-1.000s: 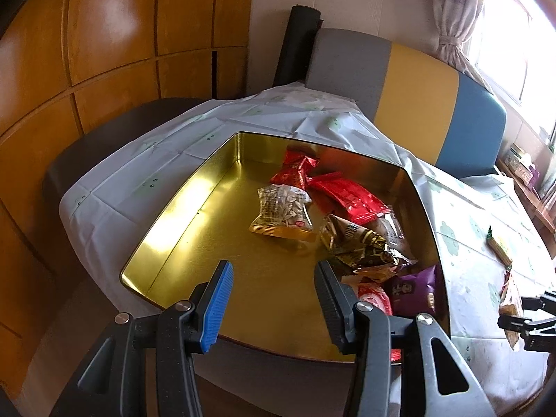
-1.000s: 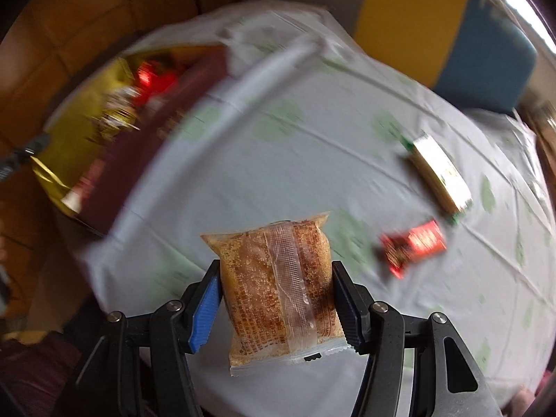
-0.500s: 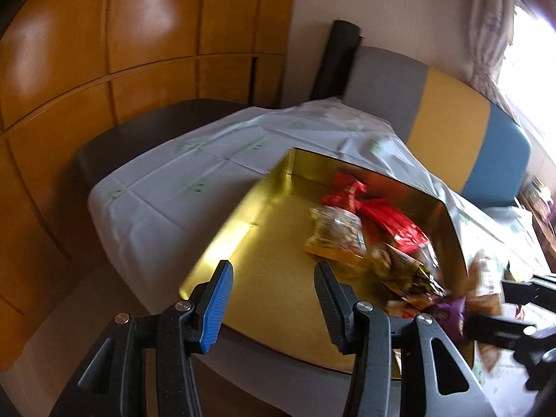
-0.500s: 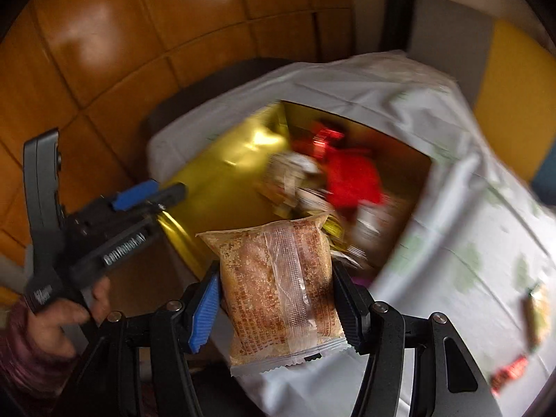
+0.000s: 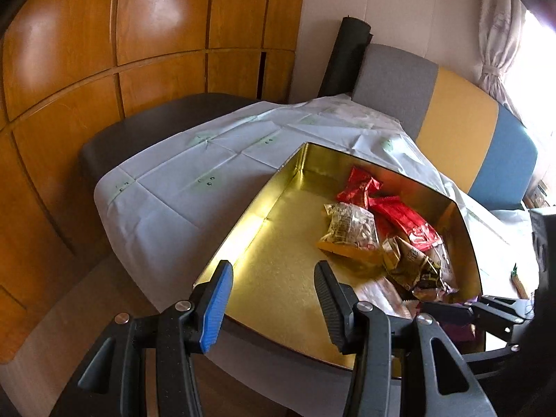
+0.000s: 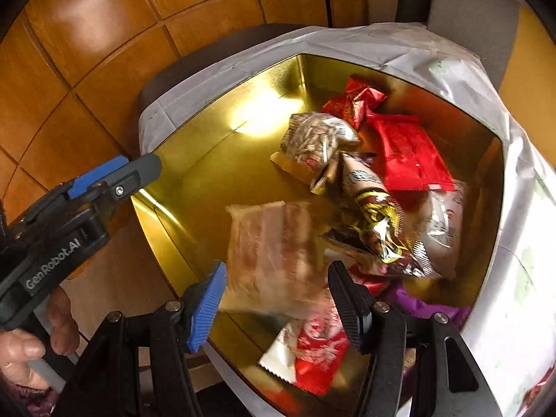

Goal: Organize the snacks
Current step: 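Carry the pastry bag into the gold tray and open the right tool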

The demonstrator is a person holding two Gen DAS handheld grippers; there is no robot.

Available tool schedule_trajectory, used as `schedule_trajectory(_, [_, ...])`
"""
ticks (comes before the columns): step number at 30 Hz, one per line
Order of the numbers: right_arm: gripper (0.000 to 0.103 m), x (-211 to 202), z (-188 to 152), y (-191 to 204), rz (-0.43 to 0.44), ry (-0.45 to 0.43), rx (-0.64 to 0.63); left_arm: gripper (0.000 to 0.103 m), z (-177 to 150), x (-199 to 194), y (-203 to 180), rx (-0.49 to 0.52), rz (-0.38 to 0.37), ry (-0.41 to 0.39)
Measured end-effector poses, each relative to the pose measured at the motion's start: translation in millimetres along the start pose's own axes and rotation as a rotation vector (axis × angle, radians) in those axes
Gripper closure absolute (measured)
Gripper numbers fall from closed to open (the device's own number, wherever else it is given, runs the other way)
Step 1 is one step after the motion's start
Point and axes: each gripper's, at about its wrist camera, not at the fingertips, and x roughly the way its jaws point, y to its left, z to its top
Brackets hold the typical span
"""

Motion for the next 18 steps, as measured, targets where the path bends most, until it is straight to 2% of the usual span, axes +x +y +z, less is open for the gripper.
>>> schedule_trajectory(7, [0.041, -29, -1, -10, 0.010, -0.099, 0.047, 0.054, -2, -9, -13, 0.040, -0.022, -0.008])
schedule_trajectory(12, [0.037, -58, -14, -31, 0.008, -0.168, 0.130, 0.054, -2, -17, -24, 0.073, -0.038, -0.017])
schedule_trajectory(18, [0.037, -89, -32, -63, -0.055, -0.224, 0.192, 0.054, -4, -25, -41, 0.119, -0.060, -0.025])
